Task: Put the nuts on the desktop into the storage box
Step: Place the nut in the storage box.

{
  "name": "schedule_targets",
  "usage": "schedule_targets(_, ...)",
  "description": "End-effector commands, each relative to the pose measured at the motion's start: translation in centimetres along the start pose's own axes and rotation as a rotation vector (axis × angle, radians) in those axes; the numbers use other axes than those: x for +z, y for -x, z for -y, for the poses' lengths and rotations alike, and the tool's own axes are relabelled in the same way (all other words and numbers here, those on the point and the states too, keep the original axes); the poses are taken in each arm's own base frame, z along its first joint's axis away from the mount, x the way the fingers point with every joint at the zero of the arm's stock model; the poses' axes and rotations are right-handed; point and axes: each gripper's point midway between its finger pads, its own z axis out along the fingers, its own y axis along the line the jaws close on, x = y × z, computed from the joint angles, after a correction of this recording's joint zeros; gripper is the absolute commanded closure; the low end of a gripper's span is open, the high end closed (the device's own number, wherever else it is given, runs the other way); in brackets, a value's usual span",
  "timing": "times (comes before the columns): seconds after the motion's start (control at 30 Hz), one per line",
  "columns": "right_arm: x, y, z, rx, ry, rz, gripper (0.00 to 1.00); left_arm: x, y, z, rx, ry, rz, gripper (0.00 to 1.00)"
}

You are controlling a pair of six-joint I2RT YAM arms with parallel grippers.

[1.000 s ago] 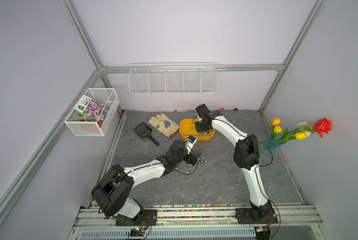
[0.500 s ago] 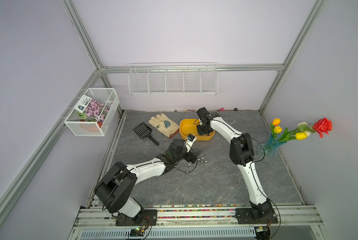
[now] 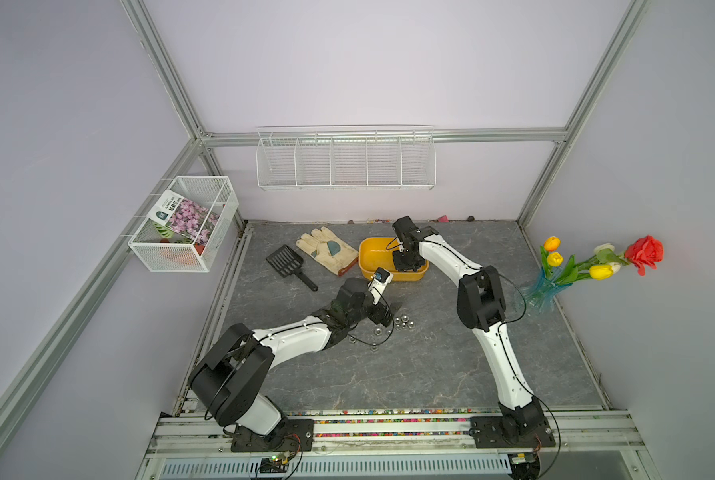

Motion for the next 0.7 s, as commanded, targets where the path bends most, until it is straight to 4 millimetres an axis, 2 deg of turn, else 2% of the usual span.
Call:
schedule_targets(0.0,0.0,0.2,0.1,0.004,0.007,0.001,0.6,0.0,0.5,0.1,0.018,-0.014,0.01,0.0)
schedule_targets(0.23,-1.2,1.1,0.0,-0.003,0.014,0.036,0.58,-0.7,1.7,0.4,0.028,-0.03,0.033,0.0)
schedule_targets(0.37,-2.7,1.9,-0.4,-0.014,0.04,0.067,0.58,-1.5,2.9,0.6,0.041,-0.031,0.052,0.0)
schedule_targets(0.53,-6.1,3.4,-1.3,-0.022,0.096,0.133,0.57,-2.6,3.7,0.4,0.052,-0.017,0.067,0.0)
schedule_targets(0.67,-9.1,4.1,-1.5,-0.035,0.101,0.183,0.57,-3.2,3.7,0.2,0.047,-0.002,0.065,0.0)
